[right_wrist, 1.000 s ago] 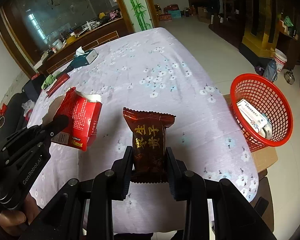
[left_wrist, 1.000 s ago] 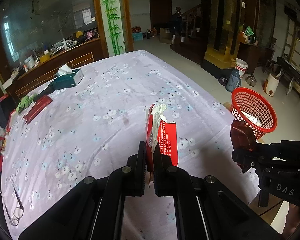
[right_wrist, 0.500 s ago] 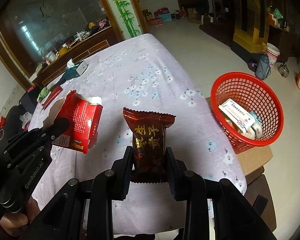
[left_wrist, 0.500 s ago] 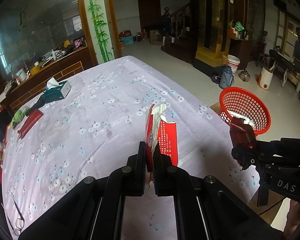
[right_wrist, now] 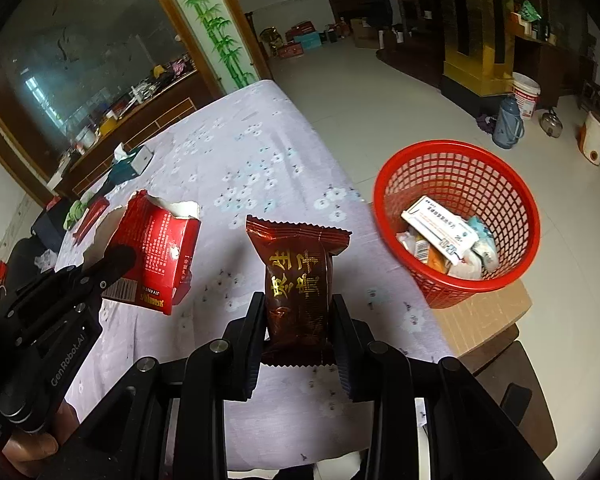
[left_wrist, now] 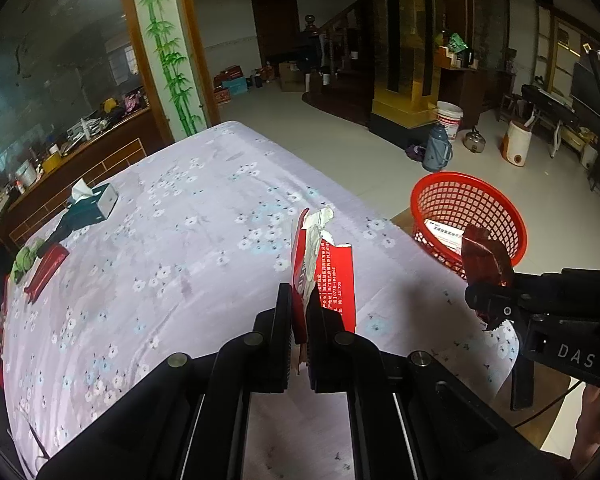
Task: Collect trash
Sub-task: 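Carry the red box and candy wrapper toward the red basket, then open both tools over the red basket to drop the box and wrapper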
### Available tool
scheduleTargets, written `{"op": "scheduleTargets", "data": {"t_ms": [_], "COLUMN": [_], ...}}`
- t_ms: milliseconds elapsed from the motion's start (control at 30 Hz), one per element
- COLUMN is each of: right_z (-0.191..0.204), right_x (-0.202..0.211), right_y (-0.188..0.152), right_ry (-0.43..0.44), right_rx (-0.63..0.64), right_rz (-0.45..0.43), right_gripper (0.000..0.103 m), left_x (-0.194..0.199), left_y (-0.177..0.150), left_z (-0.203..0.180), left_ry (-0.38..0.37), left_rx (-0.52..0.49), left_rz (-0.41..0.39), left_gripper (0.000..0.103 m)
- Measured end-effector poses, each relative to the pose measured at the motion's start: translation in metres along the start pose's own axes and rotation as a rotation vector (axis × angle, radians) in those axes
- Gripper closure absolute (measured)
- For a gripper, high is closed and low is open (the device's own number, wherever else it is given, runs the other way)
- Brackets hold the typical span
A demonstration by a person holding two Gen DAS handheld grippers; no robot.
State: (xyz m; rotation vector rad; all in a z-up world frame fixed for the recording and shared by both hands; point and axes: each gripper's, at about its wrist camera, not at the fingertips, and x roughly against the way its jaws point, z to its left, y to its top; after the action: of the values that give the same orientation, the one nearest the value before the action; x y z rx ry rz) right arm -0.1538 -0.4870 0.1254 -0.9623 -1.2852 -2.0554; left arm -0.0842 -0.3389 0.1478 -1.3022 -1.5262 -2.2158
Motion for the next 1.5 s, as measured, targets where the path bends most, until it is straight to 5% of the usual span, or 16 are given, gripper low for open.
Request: {"op": "scheduleTargets", "data": {"t_ms": [733,1133,1333,1400,1467,1500], "right_z": [-0.071,-0.143,-0.166,-0.174,-0.179,-0.181], "right_x": [0.023,0.018,0.0,-0.01,-0.017,-0.017], "right_y": [0.014,0.066,0.089,0.096,0.099,0.099], "right_ry": [-0.054,-0.087,-0.084,-0.076,-0.086,-0.096], "right_rx": [-0.128,-0.232,-0.254,-0.272,-0.278,-0.28], "right_rz": [-0.05,-0.071,-0.056,-0.048,-0.038,-0.038], "right_gripper": [0.07,0.07,0.068,0.058,0.049,0.049], "left_x": [-0.011,-0.056,-0.094,-0.106,-0.114,-0.115], "left_y": [0.038,0.094,0.109,0.112,0.112,0.112], "left_z": [-0.058,-0.104,-0.129,-0.135,-0.136,-0.135], "left_ry": [-0.08,-0.295,-0.341,-0.348,-0.34,-0.337], "left_rx": [-0.091,-0.079,-0.067,-0.059,-0.057,-0.051], "left_rz": [-0.034,0.002,0.044,0.054,0.063,0.055], "left_gripper": [0.097,0.097,0.097,0.092,0.062,0.057]}}
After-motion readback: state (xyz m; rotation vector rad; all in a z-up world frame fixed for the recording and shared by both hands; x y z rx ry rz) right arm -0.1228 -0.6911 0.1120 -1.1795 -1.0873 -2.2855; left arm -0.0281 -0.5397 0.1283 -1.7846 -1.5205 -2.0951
